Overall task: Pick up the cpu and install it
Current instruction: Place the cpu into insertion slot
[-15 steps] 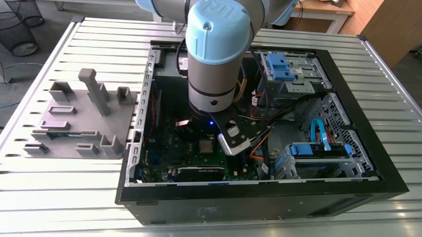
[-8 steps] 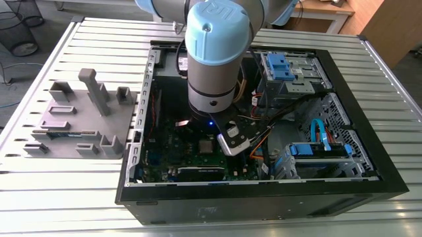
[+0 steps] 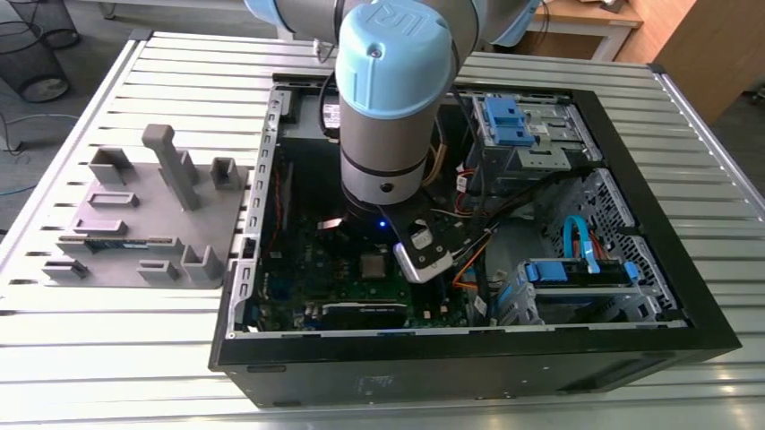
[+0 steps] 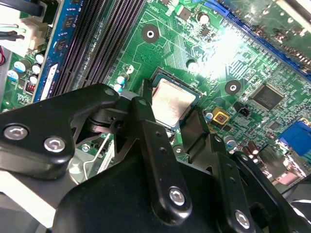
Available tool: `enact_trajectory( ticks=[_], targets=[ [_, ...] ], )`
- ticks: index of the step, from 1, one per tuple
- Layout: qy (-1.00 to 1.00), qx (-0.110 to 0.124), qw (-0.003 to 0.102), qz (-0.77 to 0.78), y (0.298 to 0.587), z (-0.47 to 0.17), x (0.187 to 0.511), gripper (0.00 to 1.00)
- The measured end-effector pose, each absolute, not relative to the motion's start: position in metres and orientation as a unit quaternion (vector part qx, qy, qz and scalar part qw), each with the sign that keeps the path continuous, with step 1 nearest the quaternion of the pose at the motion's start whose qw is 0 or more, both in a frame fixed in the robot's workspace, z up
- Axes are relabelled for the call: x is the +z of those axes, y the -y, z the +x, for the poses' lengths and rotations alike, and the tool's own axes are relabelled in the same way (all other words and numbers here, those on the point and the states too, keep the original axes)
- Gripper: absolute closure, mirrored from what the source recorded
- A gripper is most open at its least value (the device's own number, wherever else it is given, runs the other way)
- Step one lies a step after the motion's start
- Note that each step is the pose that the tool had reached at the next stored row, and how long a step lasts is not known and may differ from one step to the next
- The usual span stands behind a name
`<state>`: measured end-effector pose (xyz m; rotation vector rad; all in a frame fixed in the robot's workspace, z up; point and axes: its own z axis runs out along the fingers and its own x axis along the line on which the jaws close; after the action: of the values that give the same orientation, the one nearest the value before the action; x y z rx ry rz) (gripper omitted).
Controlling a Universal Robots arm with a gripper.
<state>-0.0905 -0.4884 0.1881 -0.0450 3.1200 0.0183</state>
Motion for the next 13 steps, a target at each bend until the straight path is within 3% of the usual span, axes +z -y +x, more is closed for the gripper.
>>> enact_trajectory(
  ticks=[13],
  targets=[
    [-1.000,0.006,0.011,-0.012,0.4875,-0.0899,0.1879,0.53]
  ],
)
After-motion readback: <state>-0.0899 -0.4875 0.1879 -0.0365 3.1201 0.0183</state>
